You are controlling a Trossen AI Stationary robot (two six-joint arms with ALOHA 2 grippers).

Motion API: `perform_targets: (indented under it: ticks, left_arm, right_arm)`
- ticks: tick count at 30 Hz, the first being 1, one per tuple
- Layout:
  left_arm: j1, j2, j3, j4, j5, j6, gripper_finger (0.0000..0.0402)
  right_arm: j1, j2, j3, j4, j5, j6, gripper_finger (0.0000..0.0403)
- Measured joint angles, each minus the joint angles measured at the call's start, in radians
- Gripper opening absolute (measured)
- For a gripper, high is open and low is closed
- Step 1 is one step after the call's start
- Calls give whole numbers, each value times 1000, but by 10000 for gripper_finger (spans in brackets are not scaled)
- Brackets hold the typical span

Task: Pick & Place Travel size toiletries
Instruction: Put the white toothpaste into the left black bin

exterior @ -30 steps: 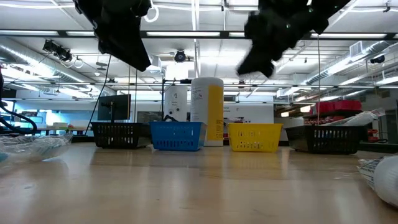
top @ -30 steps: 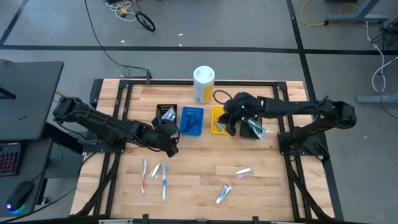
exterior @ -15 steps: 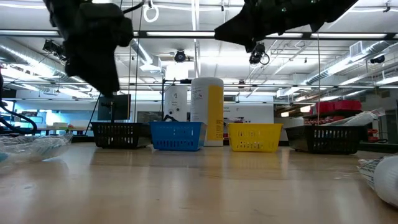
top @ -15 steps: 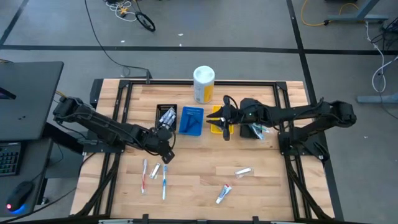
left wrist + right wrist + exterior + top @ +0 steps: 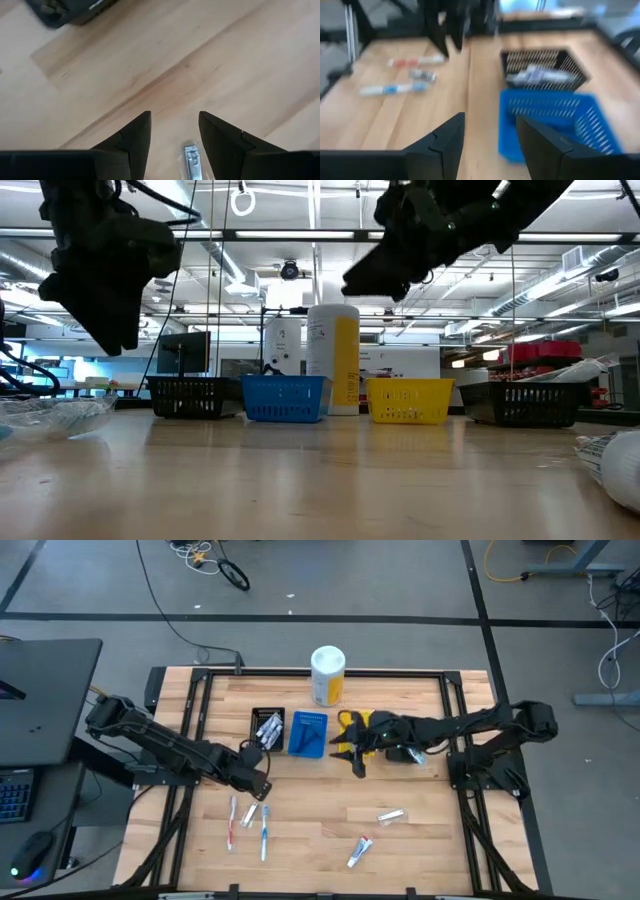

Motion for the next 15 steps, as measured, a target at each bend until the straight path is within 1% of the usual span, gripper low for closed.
perform_targets:
  ticks: [4, 9, 13, 15]
  left_arm:
    - [-24, 0, 0, 41, -44, 70, 174]
    - [-32, 2, 0, 97, -48, 113, 174]
    - [-33, 2, 0, 144, -50, 187, 174]
    - [-32, 2, 0, 166, -54, 232, 174]
  right_arm:
    - [41, 50, 0, -10, 0, -1, 189]
    - [91, 102, 0, -14, -1, -1, 189]
    - [134, 136, 0, -20, -1, -1, 189]
    - [157, 148, 0, -29, -33, -1, 189]
